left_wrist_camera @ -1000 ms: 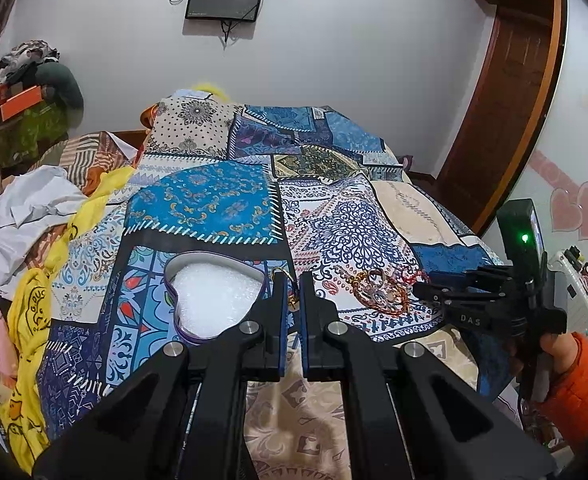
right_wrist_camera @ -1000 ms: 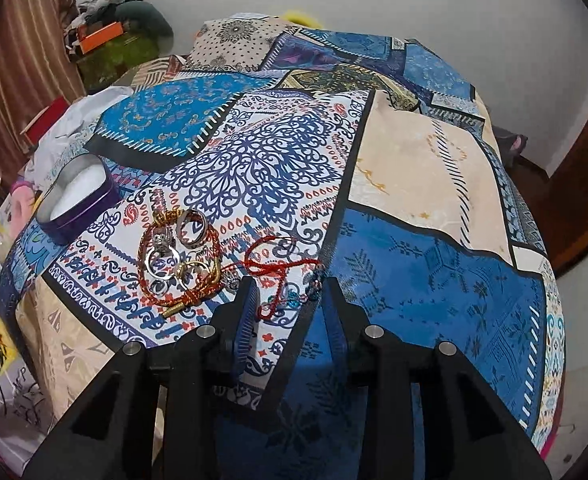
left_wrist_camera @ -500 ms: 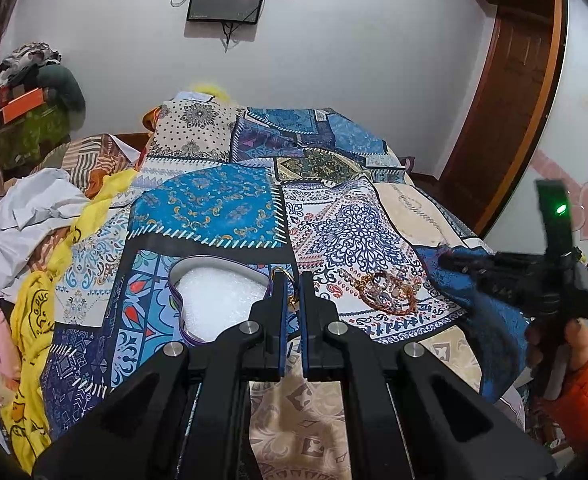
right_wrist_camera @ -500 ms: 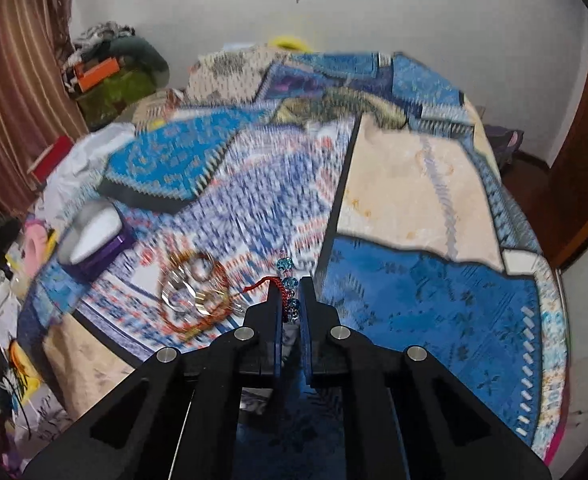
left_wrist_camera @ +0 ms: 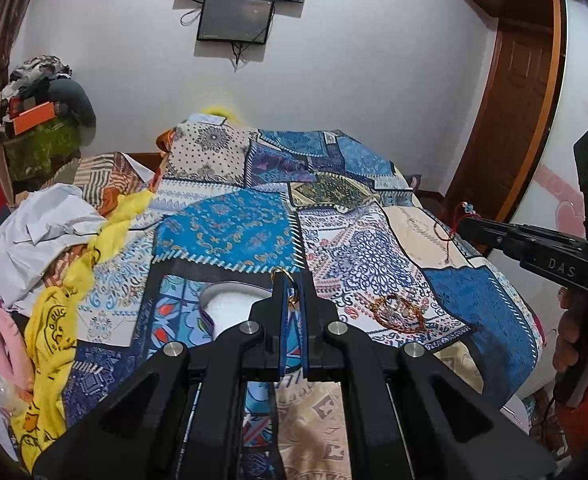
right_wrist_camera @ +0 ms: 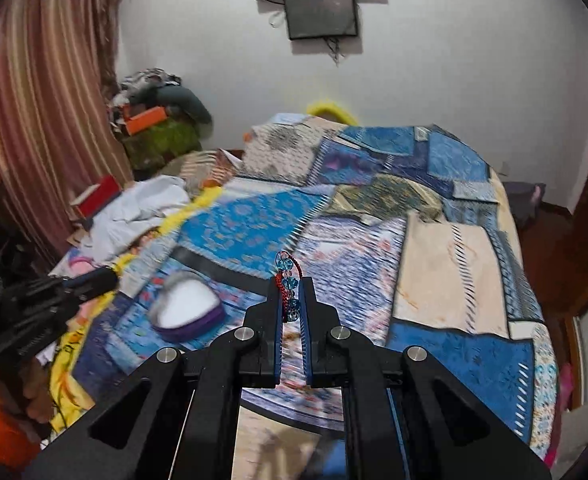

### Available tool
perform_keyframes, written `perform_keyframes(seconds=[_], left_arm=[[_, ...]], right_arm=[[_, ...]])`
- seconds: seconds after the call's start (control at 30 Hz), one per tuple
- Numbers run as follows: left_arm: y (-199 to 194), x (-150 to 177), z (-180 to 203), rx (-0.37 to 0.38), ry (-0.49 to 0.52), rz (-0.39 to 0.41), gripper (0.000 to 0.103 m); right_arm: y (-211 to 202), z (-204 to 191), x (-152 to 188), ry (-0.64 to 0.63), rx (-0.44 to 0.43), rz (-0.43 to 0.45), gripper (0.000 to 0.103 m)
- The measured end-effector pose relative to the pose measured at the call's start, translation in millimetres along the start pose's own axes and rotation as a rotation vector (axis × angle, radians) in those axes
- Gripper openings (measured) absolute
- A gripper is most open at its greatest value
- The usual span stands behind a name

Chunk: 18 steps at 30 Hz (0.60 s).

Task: Organize jewelry
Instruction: 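Carry the beaded strand into the heart box and open the right gripper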

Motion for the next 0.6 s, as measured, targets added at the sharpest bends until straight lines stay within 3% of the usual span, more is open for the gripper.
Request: perform_keyframes(seconds=[0.33, 0.6], left_arm=[[-3, -5, -25, -0.032, -0.01, 0.013, 0.004], [8, -1, -45, -0.04, -0.033, -0.004, 0.004]], right_arm=[[30, -53, -10, -0.036, -0.113, -0.007, 0.007], [69, -83, -4, -0.075, -0.175, -0.08, 0.007]])
Point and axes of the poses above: each gripper's, at about its wrist camera, not at the fingertips, and y roughly the way its jaws point, z to its right, x to its underside, the point moved 8 cm from there along y, roughly the way its jaws point, and after that the axes turned 1 degree about -x, right-handed, at the moved point
